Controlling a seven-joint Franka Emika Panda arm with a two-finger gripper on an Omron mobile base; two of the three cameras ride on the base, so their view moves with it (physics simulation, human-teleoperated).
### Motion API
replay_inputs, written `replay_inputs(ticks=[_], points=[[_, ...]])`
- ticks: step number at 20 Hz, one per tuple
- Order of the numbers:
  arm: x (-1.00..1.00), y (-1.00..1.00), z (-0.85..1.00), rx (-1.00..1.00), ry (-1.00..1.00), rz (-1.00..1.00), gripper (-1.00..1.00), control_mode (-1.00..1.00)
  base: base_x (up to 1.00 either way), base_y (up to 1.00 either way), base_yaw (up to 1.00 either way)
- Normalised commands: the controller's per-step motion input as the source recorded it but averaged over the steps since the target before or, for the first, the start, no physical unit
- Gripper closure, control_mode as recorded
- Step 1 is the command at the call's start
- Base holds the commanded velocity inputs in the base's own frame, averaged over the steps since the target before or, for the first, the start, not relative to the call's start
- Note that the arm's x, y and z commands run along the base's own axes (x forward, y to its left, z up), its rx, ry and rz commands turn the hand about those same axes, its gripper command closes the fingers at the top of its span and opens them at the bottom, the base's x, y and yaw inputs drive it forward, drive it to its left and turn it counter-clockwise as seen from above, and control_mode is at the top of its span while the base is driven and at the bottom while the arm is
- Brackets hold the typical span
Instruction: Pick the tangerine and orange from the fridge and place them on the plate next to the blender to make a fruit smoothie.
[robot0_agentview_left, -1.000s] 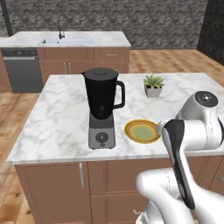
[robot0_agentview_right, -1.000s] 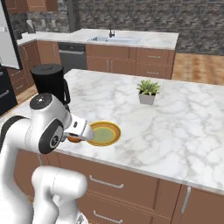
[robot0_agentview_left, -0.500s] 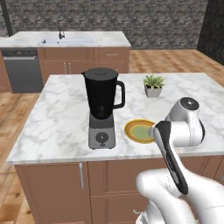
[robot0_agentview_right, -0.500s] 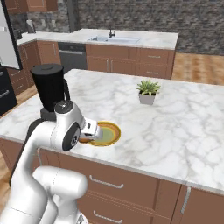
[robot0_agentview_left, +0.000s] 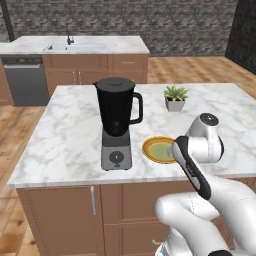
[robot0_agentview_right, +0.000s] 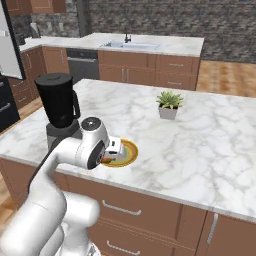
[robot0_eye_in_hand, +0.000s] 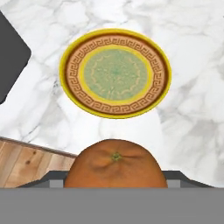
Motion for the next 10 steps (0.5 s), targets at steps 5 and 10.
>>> replay_inputs(ticks=[5, 10], points=[[0.48, 0.0, -0.33, 0.0, 0.16, 0.03, 1.0, -1.0, 0.0, 0.0, 0.0], [0.42, 0.0, -0.29, 0.0, 0.14, 0.01, 1.0, -1.0, 0.0, 0.0, 0.0]])
